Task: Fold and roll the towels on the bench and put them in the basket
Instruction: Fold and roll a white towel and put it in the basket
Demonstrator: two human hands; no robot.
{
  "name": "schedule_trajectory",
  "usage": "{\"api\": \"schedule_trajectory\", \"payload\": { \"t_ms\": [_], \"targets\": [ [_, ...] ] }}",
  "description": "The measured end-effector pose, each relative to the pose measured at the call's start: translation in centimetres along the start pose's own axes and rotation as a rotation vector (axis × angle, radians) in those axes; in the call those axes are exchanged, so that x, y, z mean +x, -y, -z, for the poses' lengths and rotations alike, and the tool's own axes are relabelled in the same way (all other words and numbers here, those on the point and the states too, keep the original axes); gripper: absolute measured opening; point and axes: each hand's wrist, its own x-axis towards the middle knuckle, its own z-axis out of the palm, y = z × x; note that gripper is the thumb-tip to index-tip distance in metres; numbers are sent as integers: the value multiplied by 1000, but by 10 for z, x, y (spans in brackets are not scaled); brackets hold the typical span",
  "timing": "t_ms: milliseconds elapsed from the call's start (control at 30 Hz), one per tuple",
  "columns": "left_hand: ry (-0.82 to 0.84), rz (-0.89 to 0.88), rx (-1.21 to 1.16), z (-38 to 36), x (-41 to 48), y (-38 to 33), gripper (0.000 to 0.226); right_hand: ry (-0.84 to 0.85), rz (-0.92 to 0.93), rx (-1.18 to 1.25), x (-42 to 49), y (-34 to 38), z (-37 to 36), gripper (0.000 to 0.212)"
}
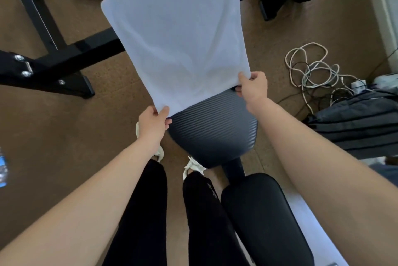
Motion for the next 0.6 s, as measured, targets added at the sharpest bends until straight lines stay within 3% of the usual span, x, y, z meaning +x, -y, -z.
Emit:
{"api": "schedule_trajectory", "payload": {
  "t_ms": [233,367,467,600],
  "targets": [
    [-5,54,19,3,-10,10,15,-52,-164,212,-3,-8,3,16],
    [-14,94,18,5,-24,21,18,-28,-254,200,-9,-29,17,8],
    [-27,80,12,4,-41,26,13,7,-314,178,-17,-46,32,13],
    [-46,78,22,8,-59,34,28,5,-321,112,-33,-68,49,13]
  ]
}}
